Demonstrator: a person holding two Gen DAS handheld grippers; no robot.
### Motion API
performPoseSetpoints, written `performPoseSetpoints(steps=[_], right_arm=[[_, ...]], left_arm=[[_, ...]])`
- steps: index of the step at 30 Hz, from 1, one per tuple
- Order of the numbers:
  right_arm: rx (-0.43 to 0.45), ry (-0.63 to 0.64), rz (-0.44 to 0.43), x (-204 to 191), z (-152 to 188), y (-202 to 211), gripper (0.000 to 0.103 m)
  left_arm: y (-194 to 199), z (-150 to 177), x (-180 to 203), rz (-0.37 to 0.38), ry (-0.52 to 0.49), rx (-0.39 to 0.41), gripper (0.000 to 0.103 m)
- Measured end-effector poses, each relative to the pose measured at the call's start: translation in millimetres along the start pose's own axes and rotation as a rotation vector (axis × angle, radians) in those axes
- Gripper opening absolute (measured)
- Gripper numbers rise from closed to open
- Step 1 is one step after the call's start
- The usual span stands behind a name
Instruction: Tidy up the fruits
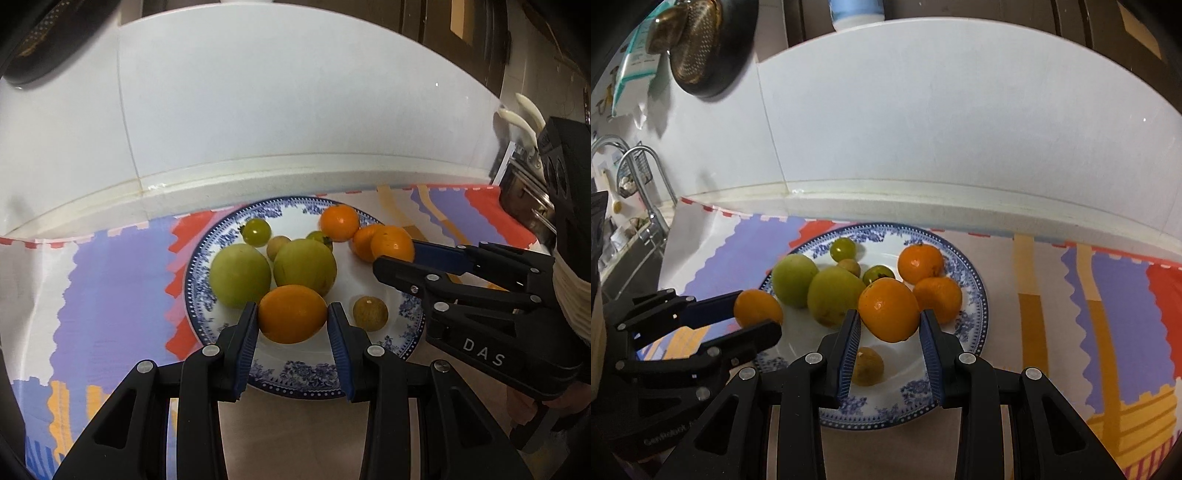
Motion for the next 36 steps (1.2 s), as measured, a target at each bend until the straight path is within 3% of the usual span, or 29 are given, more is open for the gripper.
performPoseSetpoints(steps=[10,20,27,36], right_arm=[[-0.040,-0.019,-0.004,5.7,10.1,-17.7,0.034],[-0.024,-0.021,0.022,4.8,7.4,-5.6,0.039],[0.014,-0.024,0.043,-2.0,4.6,28.9,0.039],[0.097,-0.025,0.075,-16.9,-5.3,92.4,0.049]], left_arm=[[-14.2,3.7,1.5,0.014,0.003,-0.027,0.037],[10.6,-3.8,1.0,-0.008,-0.002,0.032,0.044],[52.1,-11.6,2.5,-0.044,0.005,0.099,0.055],[110.7,-17.2,6.6,-0.112,0.011,0.188,0.076]])
Point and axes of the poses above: each gripper's, at about its wrist camera, not at the fingertips, and y roughly against the way its jaws point, x to its right, z to its underside, the point moved 1 cm from there along -y, roughly the way its jaws point, and after that the axes turned 15 degrees about x, right-handed, at the moved point
